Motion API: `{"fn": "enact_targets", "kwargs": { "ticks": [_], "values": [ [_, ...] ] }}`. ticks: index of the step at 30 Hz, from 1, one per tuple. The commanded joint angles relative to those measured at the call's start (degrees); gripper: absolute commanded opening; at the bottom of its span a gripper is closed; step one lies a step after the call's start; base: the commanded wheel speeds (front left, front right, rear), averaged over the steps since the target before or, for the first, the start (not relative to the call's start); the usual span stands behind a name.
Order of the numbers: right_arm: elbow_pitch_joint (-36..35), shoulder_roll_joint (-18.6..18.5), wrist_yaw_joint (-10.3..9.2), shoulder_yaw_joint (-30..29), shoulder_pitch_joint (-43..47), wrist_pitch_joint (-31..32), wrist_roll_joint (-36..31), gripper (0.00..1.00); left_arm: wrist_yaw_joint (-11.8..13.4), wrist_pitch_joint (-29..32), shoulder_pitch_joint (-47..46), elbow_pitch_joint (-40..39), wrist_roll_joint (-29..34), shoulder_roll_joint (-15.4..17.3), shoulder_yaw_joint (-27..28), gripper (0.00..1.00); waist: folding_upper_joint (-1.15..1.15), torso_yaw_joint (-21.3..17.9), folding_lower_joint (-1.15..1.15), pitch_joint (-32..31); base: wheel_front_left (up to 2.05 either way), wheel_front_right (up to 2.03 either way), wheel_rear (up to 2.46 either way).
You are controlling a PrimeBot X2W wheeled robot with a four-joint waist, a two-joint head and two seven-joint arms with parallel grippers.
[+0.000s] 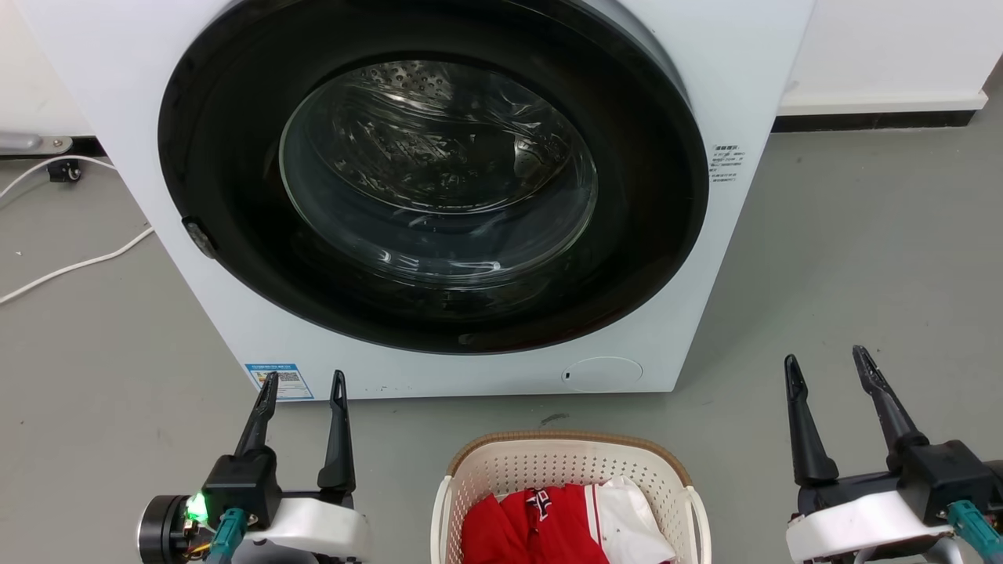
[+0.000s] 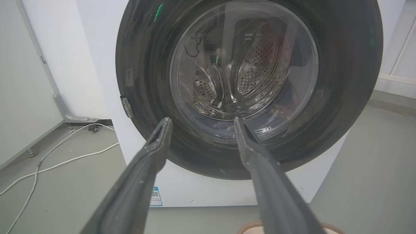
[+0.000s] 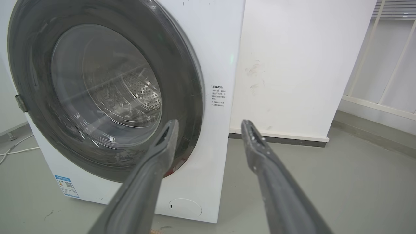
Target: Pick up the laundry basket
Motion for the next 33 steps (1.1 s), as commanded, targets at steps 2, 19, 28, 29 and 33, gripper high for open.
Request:
{"fn": "enact_targets", "kwargs": {
  "ticks": [2,19,28,29,33],
  "values": [
    [-0.4,-0.3,-0.02,0.0,0.8,-0.6,-1.4,1.00,0.3,-0.6,0.7,-0.3,1.3,0.1,0.0,1.00,0.00,0.0,0.00,0.0,0.00,0.00,0.00],
    [0.1,-0.3,-0.02,-0.3,1.0,-1.1,-1.3,1.00,-0.3,-1.1,1.1,-0.3,2.4,-0.2,0.9,1.00,0.00,0.1,0.00,0.0,0.00,0.00,0.00],
    [0.2,-0.3,-0.02,-0.2,0.9,-1.1,-0.8,1.00,-0.9,-1.1,1.1,-0.3,2.3,-0.3,1.2,1.00,0.00,0.1,0.00,0.3,0.00,0.00,0.00],
    [0.2,-0.3,-0.03,-0.1,0.9,-1.1,-0.7,1.00,-0.8,-1.1,1.1,-0.3,2.3,-0.3,1.3,1.00,0.00,0.1,0.00,0.3,0.00,0.00,0.00],
    [0.2,-0.3,-0.02,-0.1,0.8,-1.1,-0.6,1.00,-1.0,-1.1,0.9,-0.4,2.2,-0.4,1.3,1.00,0.00,0.0,0.00,0.5,0.00,0.00,0.00]
  ]
}}
